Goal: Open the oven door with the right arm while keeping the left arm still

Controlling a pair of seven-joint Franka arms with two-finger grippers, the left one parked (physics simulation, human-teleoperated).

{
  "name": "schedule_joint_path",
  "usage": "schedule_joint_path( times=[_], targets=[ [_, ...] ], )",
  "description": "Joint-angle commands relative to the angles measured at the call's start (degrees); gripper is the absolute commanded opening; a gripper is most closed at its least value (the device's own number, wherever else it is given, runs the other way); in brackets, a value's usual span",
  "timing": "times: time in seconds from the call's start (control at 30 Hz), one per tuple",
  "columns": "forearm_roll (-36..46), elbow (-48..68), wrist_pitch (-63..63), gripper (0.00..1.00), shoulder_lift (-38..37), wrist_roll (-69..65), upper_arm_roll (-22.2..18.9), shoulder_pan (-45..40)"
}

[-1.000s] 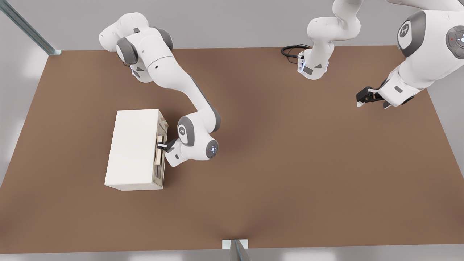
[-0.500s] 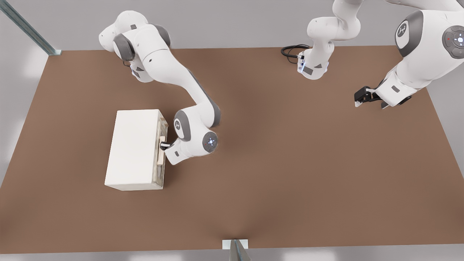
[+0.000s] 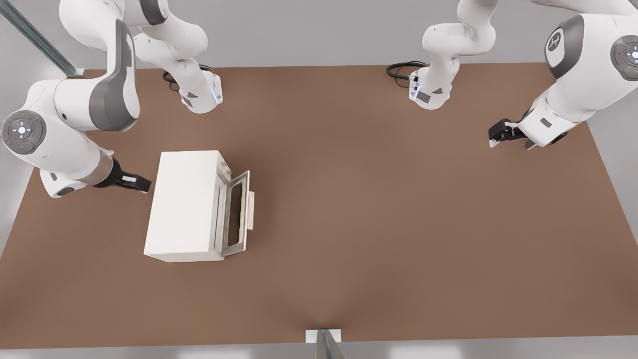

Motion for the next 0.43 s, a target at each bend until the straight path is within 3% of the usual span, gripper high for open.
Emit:
schedule_joint_path(
  times=[0.0, 0.4],
  targets=[
    [0.2, 0.1, 1.4, 1.0, -0.1, -18.1, 0.0, 0.0],
    [-0.2, 0.1, 2.2, 1.0, 0.2, -18.0, 0.0, 0.0]
  ],
)
